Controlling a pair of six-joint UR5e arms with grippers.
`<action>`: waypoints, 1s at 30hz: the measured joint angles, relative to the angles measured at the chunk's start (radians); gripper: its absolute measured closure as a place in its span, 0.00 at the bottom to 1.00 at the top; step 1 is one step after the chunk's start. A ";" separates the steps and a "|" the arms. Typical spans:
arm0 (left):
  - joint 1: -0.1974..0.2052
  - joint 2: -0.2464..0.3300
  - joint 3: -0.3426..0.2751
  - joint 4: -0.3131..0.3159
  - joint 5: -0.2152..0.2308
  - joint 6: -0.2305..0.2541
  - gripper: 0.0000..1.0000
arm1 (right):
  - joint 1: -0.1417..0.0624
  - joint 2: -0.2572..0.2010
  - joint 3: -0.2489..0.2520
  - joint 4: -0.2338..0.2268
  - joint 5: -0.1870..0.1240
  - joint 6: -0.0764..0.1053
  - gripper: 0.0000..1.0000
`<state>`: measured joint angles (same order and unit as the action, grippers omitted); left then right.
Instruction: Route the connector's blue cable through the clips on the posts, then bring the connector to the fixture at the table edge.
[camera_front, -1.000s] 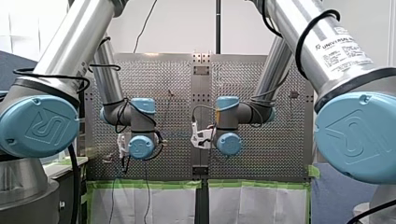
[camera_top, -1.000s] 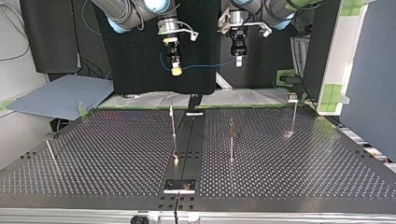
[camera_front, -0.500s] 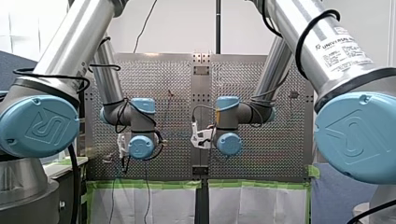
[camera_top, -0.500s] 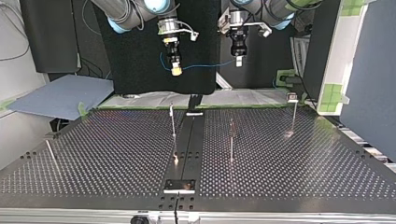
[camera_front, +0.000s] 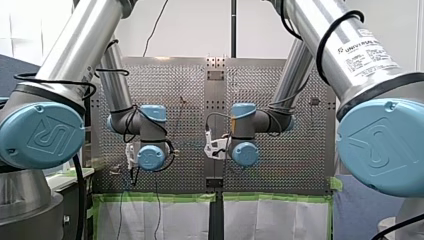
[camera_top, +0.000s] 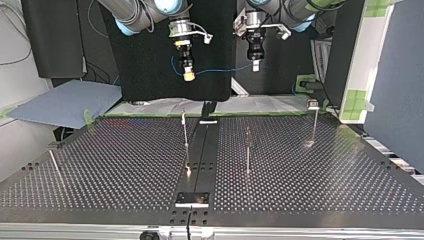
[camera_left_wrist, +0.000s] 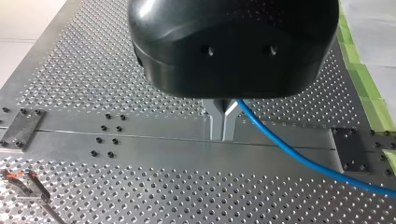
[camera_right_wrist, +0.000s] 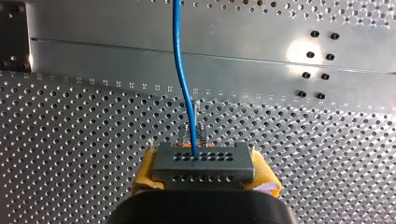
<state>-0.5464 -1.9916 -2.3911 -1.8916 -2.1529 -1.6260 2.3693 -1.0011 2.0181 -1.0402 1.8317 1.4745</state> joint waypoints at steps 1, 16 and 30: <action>0.000 0.000 0.000 0.000 0.000 0.000 1.00 | 0.000 0.000 0.000 0.000 0.000 0.000 1.00; 0.000 0.000 0.000 0.000 0.000 0.000 1.00 | 0.000 0.000 0.000 0.000 0.000 0.000 1.00; -0.001 -0.050 -0.030 0.010 0.013 0.002 1.00 | 0.000 0.025 -0.006 0.030 0.004 -0.003 1.00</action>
<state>-0.5478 -2.0418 -2.4213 -1.8812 -2.1395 -1.6244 2.3693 -0.9759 2.0125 -1.0099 1.8360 1.4716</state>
